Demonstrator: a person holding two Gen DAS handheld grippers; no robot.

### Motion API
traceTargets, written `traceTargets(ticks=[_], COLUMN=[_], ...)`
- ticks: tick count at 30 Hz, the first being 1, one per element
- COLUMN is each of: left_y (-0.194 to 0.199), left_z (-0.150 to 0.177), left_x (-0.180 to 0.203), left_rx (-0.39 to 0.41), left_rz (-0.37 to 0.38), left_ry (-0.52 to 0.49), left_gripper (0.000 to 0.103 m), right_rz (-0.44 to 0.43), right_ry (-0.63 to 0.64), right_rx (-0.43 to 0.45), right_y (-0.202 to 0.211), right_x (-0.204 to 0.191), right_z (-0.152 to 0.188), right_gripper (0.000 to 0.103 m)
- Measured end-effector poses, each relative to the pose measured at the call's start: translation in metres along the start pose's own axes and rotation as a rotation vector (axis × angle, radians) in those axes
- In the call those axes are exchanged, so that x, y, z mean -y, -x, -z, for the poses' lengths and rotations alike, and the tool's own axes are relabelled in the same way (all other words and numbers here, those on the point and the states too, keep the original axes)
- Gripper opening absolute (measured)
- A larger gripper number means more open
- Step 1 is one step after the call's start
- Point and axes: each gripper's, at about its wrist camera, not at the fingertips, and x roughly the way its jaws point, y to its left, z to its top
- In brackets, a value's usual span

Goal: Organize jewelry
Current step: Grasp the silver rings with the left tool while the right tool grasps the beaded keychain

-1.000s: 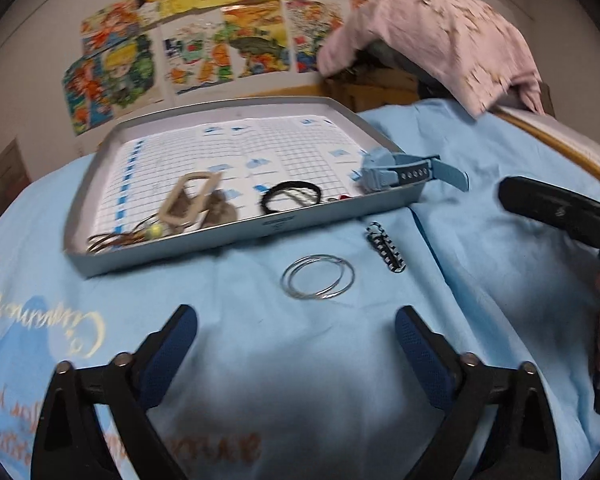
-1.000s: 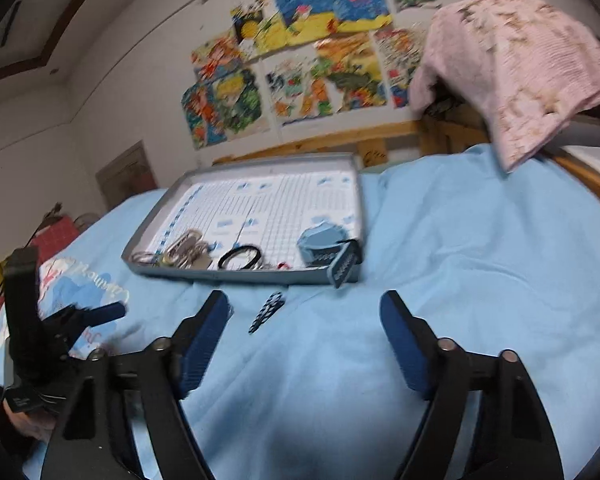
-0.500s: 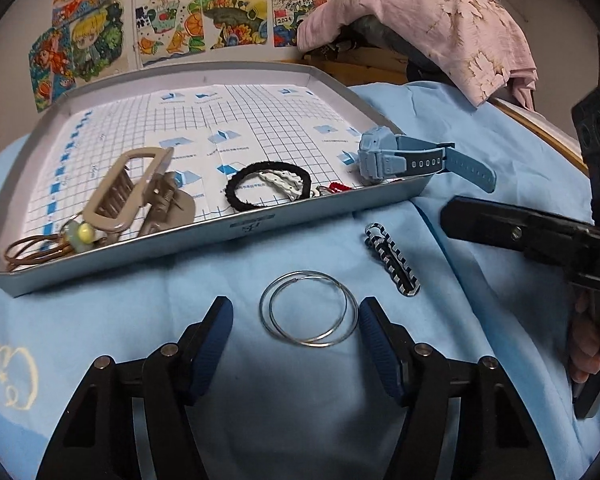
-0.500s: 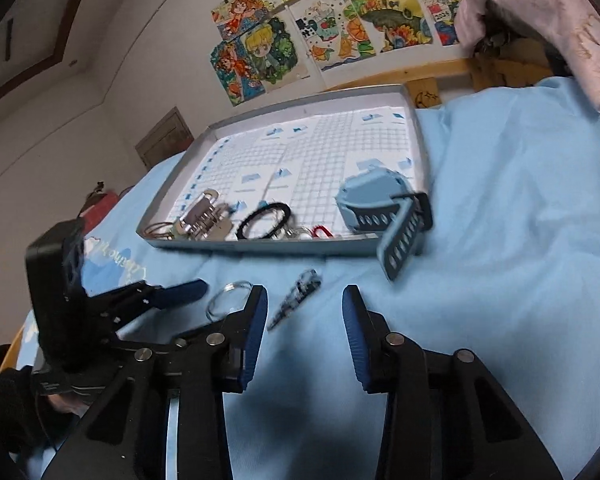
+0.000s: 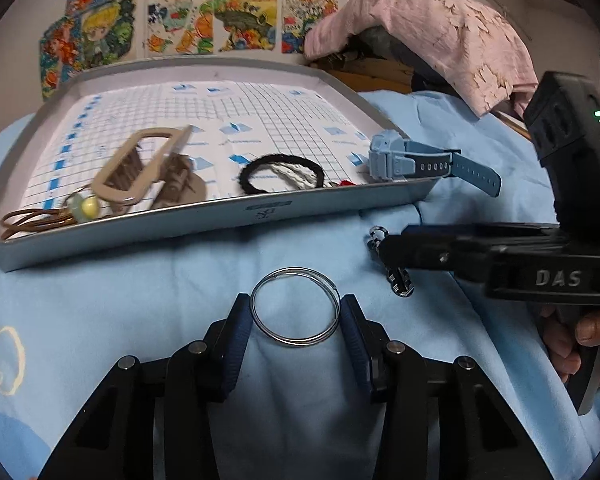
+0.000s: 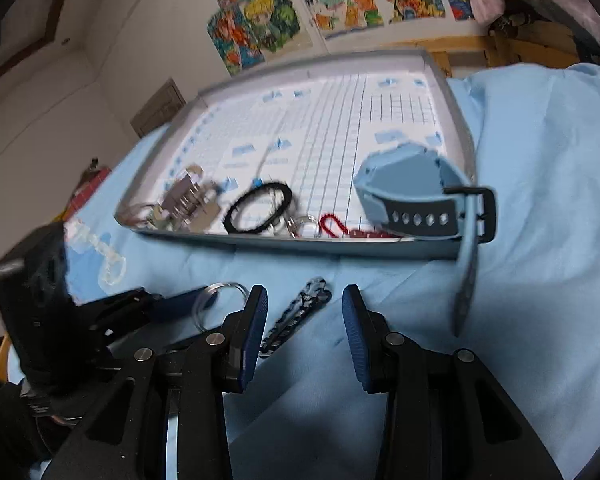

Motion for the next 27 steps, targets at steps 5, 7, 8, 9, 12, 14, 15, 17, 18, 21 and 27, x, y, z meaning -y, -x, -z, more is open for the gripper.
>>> traceTargets(ticks=[5,7,8,9,12,14,15,17,18,21,27], left_y=[0.010,0.012,0.012,0.012,0.012,0.012,0.013,0.015,0.017,0.021,0.040], left_z=[0.005,0.006,0.006,0.006,0.006,0.005,0.006,0.006,0.005,-0.001,-0.020], left_x=[-0.006,-0.010,-0.012,-0.013,-0.013,-0.011,-0.011,-0.012,-0.013,-0.017,-0.012], left_rx=[0.039,0.044,0.045,0.044,0.046,0.052,0.056,0.065,0.069,0.067,0.121], left_rz=[-0.032,-0.025,-0.024,-0.023,-0.030,-0.036,-0.035,-0.030,-0.027,-0.018,-0.030], left_ry=[0.040,0.068,0.078,0.084,0.085,0.083,0.084,0.093,0.098,0.109,0.106], left_gripper=[0.042,0.042,0.042,0.042,0.042,0.042,0.042,0.042,0.042,0.042,0.042], right_rz=[0.024,0.037,0.050,0.062,0.083,0.088,0.091,0.090,0.082,0.071,0.042], right_ry=[0.015,0.029,0.041,0.052,0.095,0.116,0.122,0.122,0.116,0.121,0.153], right_rx=[-0.031,-0.033,-0.036,-0.039,-0.055,-0.067,-0.072,-0.076,-0.073,-0.055,0.054], right_y=[-0.007,-0.009,-0.011,-0.012,-0.014,-0.017,-0.017,-0.018,-0.017,-0.012,0.014], right_x=[-0.005,-0.008,-0.010,-0.012,-0.017,-0.020,-0.021,-0.020,-0.019,-0.020,-0.025], right_z=[0.002,0.003,0.002,0.002,0.001,0.000,0.000,0.000,-0.001,0.002,0.007], right_gripper=[0.035,0.035,0.035,0.035,0.035,0.035,0.033,0.020,0.015,0.011,0.011])
